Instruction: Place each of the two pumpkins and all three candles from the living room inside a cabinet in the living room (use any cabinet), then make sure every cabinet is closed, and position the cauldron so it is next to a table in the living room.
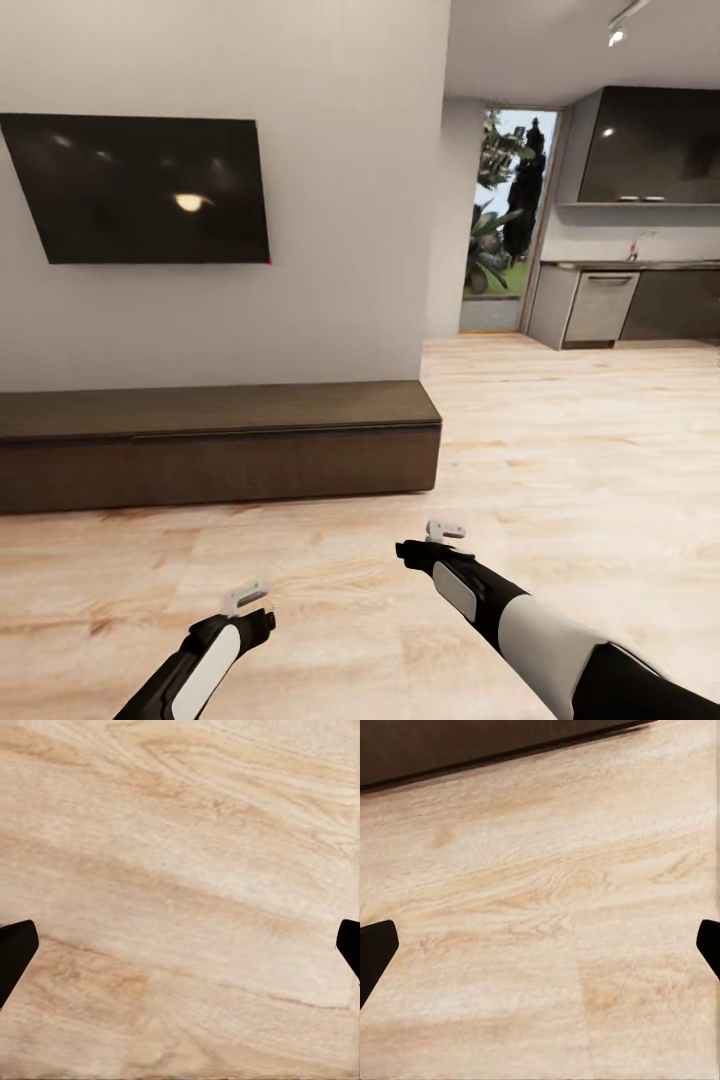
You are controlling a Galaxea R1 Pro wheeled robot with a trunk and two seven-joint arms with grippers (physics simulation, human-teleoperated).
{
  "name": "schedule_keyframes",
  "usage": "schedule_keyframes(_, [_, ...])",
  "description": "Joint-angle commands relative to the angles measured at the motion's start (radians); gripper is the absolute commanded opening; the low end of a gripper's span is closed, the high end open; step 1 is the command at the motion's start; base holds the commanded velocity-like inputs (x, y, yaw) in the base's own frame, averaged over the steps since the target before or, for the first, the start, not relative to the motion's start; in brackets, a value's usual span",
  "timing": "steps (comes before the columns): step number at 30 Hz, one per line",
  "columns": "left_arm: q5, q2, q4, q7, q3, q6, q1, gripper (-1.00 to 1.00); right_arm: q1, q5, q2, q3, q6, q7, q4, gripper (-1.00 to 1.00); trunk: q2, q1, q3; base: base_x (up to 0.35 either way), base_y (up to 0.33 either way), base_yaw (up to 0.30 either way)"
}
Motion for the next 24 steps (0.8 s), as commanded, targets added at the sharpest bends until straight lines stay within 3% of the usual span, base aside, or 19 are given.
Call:
schedule_keyframes(1, [0.01, 0.001, -0.002, 0.01, -0.005, 0.001, -0.001, 1.0, -0.001, -0.006, -0.001, 0.007, 0.003, -0.007, -0.002, 1.0, 0.007, -0.005, 0.0, -0.318, 0.0, 0.0])
schedule_keyframes(8, [0.012, 0.001, -0.002, 0.009, -0.005, 0.001, -0.001, 1.0, -0.001, -0.006, 0.001, 0.007, 0.006, -0.007, -0.002, 1.0, 0.056, -0.032, 0.011, -0.214, 0.0, 0.0])
schedule_keyframes(24, [0.015, 0.002, -0.002, 0.006, -0.003, 0.001, 0.0, 1.0, -0.001, -0.005, 0.002, 0.007, 0.006, -0.007, -0.002, 1.0, 0.168, -0.093, 0.035, -0.007, 0.0, 0.0])
